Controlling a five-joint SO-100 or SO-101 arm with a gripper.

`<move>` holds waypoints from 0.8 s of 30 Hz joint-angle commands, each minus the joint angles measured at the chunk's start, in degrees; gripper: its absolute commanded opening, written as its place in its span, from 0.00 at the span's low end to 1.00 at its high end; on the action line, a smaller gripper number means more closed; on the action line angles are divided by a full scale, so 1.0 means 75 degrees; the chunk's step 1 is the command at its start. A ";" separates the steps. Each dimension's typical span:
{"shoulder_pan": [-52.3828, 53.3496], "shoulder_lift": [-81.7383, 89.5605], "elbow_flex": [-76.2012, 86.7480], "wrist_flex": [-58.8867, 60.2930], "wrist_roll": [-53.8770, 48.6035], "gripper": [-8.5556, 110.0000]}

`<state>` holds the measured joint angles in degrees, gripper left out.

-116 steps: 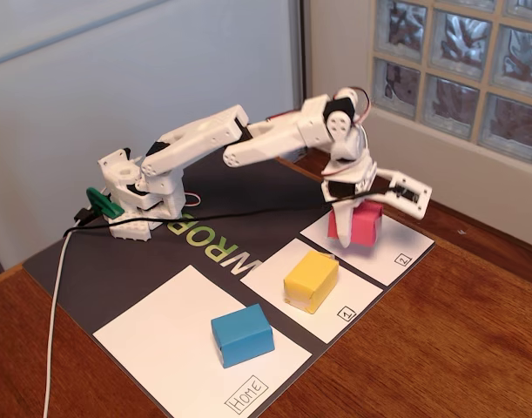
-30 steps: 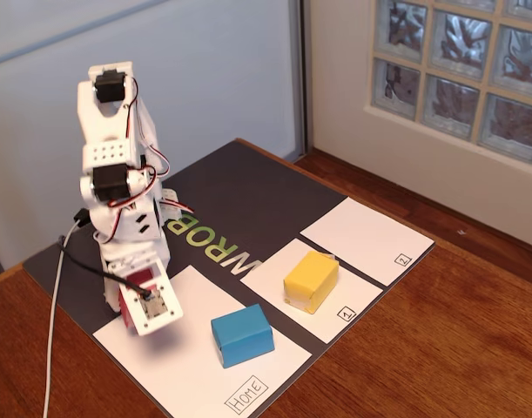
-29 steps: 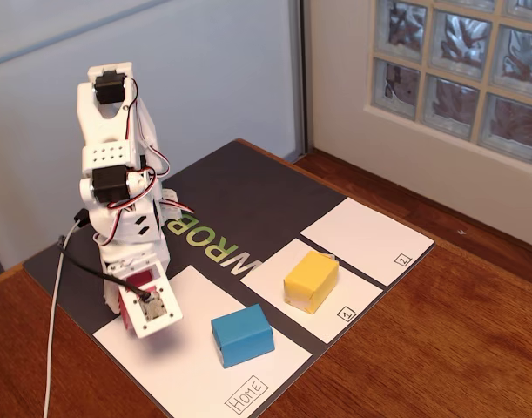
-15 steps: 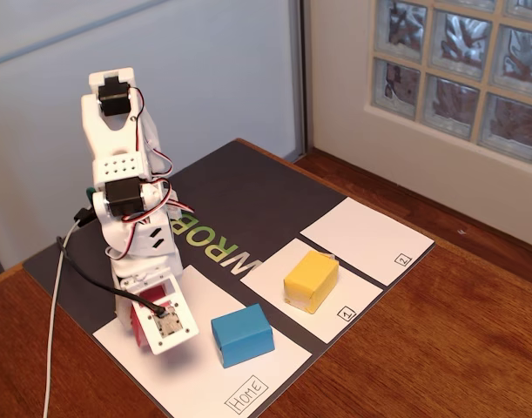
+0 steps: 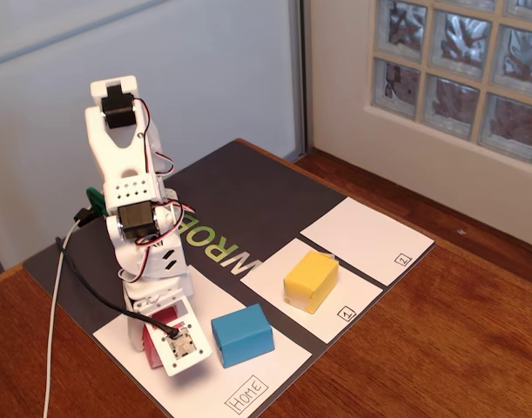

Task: Move box red to home

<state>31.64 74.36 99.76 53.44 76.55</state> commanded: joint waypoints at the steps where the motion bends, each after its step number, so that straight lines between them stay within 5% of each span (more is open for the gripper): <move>1: -0.0059 -0.0012 -0.0258 -0.0105 -0.0070 0.07; 9: -0.0035 0.0047 -0.0258 -0.0117 -0.0211 0.08; 15: -0.0082 0.0258 -0.0258 0.0059 -0.0152 0.30; 24: -0.0105 0.0961 -0.0258 0.0609 -0.0129 0.34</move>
<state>31.64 76.82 99.49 56.87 75.41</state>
